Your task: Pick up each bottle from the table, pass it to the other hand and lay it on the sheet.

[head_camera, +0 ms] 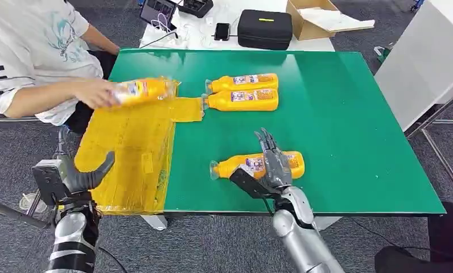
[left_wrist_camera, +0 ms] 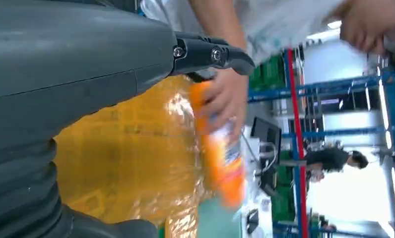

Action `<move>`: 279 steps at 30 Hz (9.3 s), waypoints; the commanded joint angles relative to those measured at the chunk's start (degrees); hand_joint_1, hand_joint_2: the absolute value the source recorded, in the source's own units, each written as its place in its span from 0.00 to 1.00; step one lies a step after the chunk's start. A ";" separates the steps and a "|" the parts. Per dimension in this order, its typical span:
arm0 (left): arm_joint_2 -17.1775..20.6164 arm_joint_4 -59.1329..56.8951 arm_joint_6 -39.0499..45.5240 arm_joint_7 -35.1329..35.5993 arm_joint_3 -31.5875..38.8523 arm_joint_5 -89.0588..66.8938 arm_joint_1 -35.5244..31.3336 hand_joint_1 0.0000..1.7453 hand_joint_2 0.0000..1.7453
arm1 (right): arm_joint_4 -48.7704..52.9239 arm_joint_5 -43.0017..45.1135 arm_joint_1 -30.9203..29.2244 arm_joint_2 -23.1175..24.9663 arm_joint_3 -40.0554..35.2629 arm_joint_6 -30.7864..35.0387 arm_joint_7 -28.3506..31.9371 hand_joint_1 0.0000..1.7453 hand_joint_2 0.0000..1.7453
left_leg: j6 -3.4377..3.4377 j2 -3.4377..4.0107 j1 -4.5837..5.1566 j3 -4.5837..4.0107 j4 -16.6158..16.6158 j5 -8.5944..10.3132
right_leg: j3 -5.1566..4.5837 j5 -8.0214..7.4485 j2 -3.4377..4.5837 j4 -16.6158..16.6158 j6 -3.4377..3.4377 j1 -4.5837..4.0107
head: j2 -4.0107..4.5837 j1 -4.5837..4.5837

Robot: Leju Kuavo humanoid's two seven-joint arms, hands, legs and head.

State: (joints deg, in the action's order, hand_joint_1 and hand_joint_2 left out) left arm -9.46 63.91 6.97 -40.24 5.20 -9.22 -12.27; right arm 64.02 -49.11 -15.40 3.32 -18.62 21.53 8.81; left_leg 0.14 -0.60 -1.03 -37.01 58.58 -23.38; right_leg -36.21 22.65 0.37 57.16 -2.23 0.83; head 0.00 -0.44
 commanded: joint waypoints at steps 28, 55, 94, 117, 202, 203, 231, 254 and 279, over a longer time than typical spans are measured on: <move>1.59 -13.12 -1.50 0.24 -2.31 0.62 -5.14 0.00 1.00 | -22.64 11.46 -22.63 -11.63 -13.56 -30.21 0.22 0.00 1.00 | -0.06 -0.01 0.03 0.08 0.03 0.00 | 0.10 0.01 -0.06 0.02 0.03 0.01 | 0.00 -0.02; 1.35 -16.00 -2.53 0.24 -1.51 1.21 -5.39 0.00 1.00 | -10.57 20.24 -26.53 -25.52 -27.20 -42.64 -0.96 0.00 1.00 | -0.06 0.00 0.06 0.05 0.03 -0.01 | 0.09 -0.01 -0.02 0.02 0.00 0.05 | 0.00 -0.04; -1.56 -20.31 -4.71 0.24 -1.07 3.20 -6.28 0.00 1.00 | -32.16 12.71 -27.41 -14.44 -43.24 -33.25 -8.35 0.00 1.00 | -0.04 0.02 -0.03 0.55 -0.04 -0.01 | 0.53 -0.03 -0.05 -0.10 0.02 -0.05 | 0.00 -0.04; -4.33 -7.08 -13.44 2.88 -1.51 7.12 0.49 0.00 1.00 | 15.12 18.70 3.38 -0.80 7.58 4.68 11.48 1.00 1.00 | -0.10 0.11 -0.04 0.16 0.02 -0.06 | 0.17 -0.09 0.12 -0.02 0.12 -0.09 | 0.00 0.00; -0.97 -8.93 -41.98 12.72 -26.08 32.22 -4.62 1.00 1.00 | -34.83 17.68 -6.94 16.68 -14.47 11.40 24.51 1.00 1.00 | -0.13 -0.05 -0.03 0.18 0.00 -0.05 | 0.20 0.07 -0.15 -0.03 0.03 -0.07 | 0.00 -0.04; -1.06 -8.88 -42.30 12.96 -25.93 32.75 -4.58 1.00 1.00 | -34.86 17.50 -7.01 16.68 -14.46 11.53 24.29 1.00 1.00 | -0.09 -0.03 -0.01 -0.04 -0.01 0.03 | -0.04 -0.02 -0.08 -0.02 -0.03 -0.03 | 0.00 -0.02; 2.82 -17.39 -23.56 14.30 -2.68 36.17 -18.02 1.00 1.00 | -0.26 30.23 0.91 10.38 -5.61 -4.97 24.47 0.00 0.00 | -0.09 -0.11 -0.06 -0.01 0.02 0.08 | 0.04 -0.04 -0.20 0.01 0.04 -0.10 | 0.00 -0.02; 10.15 -28.62 24.64 8.73 -11.98 -26.47 -29.11 1.00 1.00 | 20.54 44.07 6.95 10.35 -5.01 8.54 31.19 0.00 0.00 | -0.03 0.00 -0.04 -0.02 0.00 0.12 | -0.04 -0.14 -0.06 0.01 0.11 -0.06 | 0.00 -0.02; 14.66 -48.19 4.43 17.49 -30.80 -63.62 -31.54 1.00 1.00 | 12.19 45.80 4.06 10.86 -5.55 2.62 31.08 0.00 0.00 | -0.05 0.17 -0.08 0.08 0.00 0.07 | 0.04 -0.14 0.13 -0.02 0.13 -0.10 | 0.00 0.00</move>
State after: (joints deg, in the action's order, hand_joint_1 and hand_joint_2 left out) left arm 4.52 20.52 13.79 -22.45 -22.64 -73.18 -41.14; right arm 81.00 -3.50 -8.81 15.23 -23.39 24.35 40.04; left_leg 0.16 -0.56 -1.09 -37.19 58.57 -23.22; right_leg -36.42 22.47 0.45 57.19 -2.17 0.79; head 0.00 -0.44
